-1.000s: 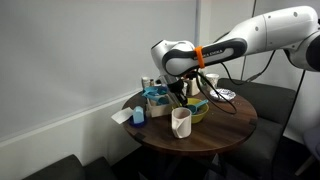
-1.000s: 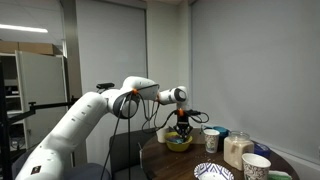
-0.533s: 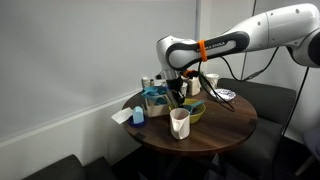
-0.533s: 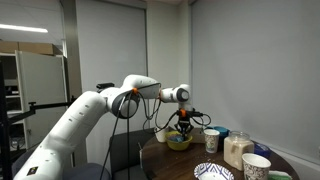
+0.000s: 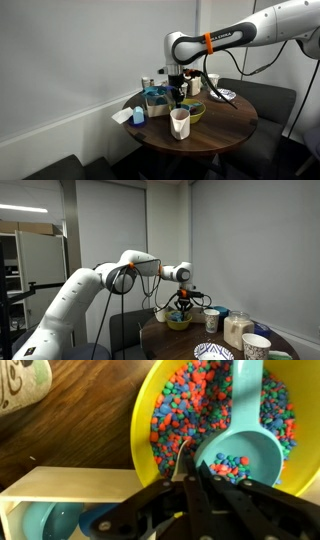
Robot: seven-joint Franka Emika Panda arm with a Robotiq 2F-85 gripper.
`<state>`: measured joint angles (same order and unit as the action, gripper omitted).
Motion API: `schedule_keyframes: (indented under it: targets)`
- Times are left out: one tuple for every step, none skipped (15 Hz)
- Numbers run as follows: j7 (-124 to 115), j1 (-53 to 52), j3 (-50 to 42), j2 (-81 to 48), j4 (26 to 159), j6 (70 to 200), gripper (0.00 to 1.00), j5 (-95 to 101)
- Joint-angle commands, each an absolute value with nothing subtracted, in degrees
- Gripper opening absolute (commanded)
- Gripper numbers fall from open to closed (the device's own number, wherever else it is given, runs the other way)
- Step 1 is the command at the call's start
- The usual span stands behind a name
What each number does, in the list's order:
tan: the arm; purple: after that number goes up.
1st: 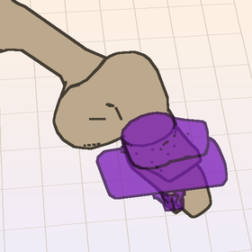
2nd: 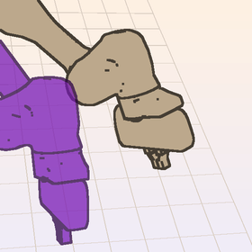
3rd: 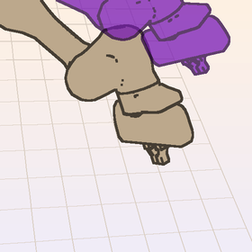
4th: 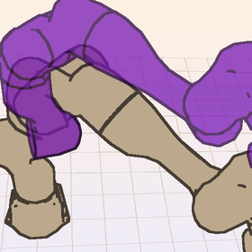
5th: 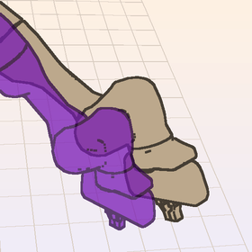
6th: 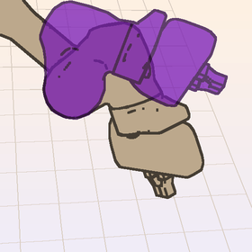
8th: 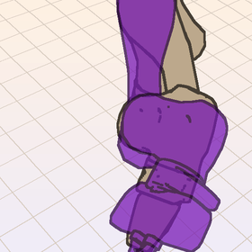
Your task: Use the blue scoop to scoop up the contents in the bowl into the cup
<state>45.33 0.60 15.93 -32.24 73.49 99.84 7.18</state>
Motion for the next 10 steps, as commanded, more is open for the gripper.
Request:
schedule_keyframes:
  targets:
    - [47.8,0.3,13.7,-27.1,80.2,102.4,0.01,3.5]
    - [47.8,0.2,13.3,-26.2,81.1,102.2,0.01,3.5]
    - [47.9,0.1,12.7,-25.5,81.5,101.1,0.01,3.8]
    - [47.8,0.1,12.2,-24.5,82.3,100.4,0.01,4.1]
    - [47.0,0.0,11.4,-23.4,83.0,100.3,0.01,4.9]
    - [46.7,0.1,10.9,-22.2,84.0,101.1,0.01,5.0]
    - [45.6,0.0,10.0,-20.7,85.0,103.1,0.01,5.5]
    - [44.2,-0.1,9.2,-19.7,85.6,105.3,0.01,5.8]
    - [43.4,0.0,8.6,-18.9,85.9,107.2,0.01,5.6]
    - [42.9,-0.1,8.1,-18.2,86.0,108.7,0.01,5.6]
